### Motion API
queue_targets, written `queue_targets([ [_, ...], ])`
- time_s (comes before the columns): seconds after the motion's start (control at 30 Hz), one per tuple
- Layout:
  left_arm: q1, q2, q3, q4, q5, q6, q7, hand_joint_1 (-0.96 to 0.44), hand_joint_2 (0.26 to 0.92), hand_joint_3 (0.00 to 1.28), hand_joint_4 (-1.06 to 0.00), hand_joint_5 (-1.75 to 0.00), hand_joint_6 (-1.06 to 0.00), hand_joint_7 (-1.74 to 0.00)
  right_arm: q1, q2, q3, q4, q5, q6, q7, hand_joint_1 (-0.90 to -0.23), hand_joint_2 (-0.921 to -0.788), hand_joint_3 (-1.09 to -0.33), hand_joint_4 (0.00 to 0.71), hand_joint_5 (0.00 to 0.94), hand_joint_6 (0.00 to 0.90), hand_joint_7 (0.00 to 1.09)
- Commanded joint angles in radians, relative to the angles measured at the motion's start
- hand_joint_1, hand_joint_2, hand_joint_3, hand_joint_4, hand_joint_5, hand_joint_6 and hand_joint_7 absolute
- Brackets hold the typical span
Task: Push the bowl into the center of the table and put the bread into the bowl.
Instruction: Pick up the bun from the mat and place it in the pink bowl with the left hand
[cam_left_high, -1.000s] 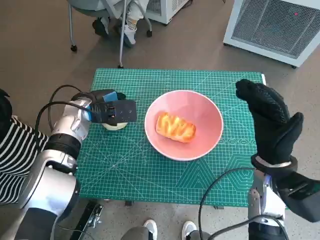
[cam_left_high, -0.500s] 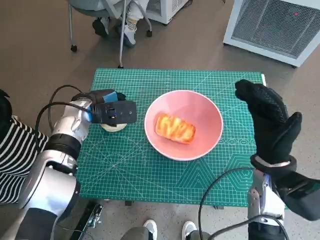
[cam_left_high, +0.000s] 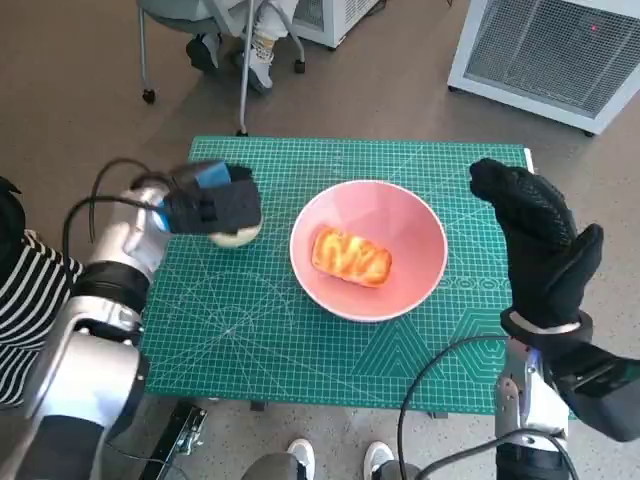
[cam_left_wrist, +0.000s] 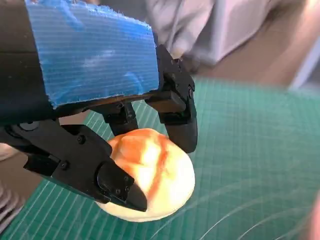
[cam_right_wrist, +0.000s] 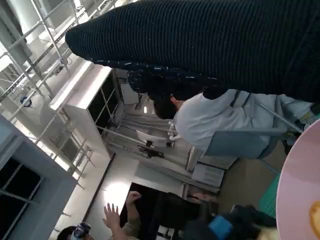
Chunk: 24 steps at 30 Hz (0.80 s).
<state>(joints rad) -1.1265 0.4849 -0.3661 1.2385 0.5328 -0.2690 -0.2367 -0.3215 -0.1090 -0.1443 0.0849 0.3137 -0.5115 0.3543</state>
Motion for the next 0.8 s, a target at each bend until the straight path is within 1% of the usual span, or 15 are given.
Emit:
queue_targets([
  [0.03,-0.029,0.028,0.052,-0.085,-0.055,-0.057,-0.016,0.00,0.911,0.00,-0.82,-1.02,-0.67,-1.12,0.010,0.004,0.002,0.018,0.007,0.005,0.006,-0.706,-0.921,-0.721,0.185,0.003,0.081,0.42],
  [0.2,-0.014,0.041,0.086,-0.183,-0.091,-0.081,-0.030,0.00,0.904,0.00,-0.84,-0.98,-0.69,-1.11,0.008,0.004,0.002,0.022,0.008,0.002,0.007,-0.706,-0.921,-0.721,0.185,0.003,0.081,0.42],
  [0.43,0.032,0.052,0.142,-0.400,-0.159,-0.106,-0.080,0.00,0.898,0.00,-0.85,-0.95,-0.71,-1.12,0.008,0.004,0.000,0.024,0.012,0.001,0.009,-0.706,-0.921,-0.721,0.185,0.003,0.080,0.42],
  [0.6,0.064,0.043,0.161,-0.535,-0.182,-0.083,-0.103,0.00,0.893,0.00,-0.86,-0.93,-0.72,-1.13,0.007,0.005,-0.001,0.023,0.013,0.001,0.008,-0.706,-0.921,-0.721,0.185,0.002,0.080,0.42],
  [0.73,0.090,0.012,0.161,-0.678,-0.191,-0.038,-0.124,0.00,0.891,0.00,-0.86,-0.92,-0.72,-1.13,0.007,0.006,-0.001,0.024,0.012,-0.001,0.007,-0.706,-0.921,-0.721,0.185,0.002,0.079,0.42],
  [0.8,0.099,0.002,0.160,-0.718,-0.196,-0.019,-0.135,0.00,0.891,0.00,-0.87,-0.92,-0.72,-1.12,0.007,0.007,-0.001,0.023,0.012,-0.001,0.007,-0.706,-0.921,-0.722,0.186,0.002,0.079,0.42],
])
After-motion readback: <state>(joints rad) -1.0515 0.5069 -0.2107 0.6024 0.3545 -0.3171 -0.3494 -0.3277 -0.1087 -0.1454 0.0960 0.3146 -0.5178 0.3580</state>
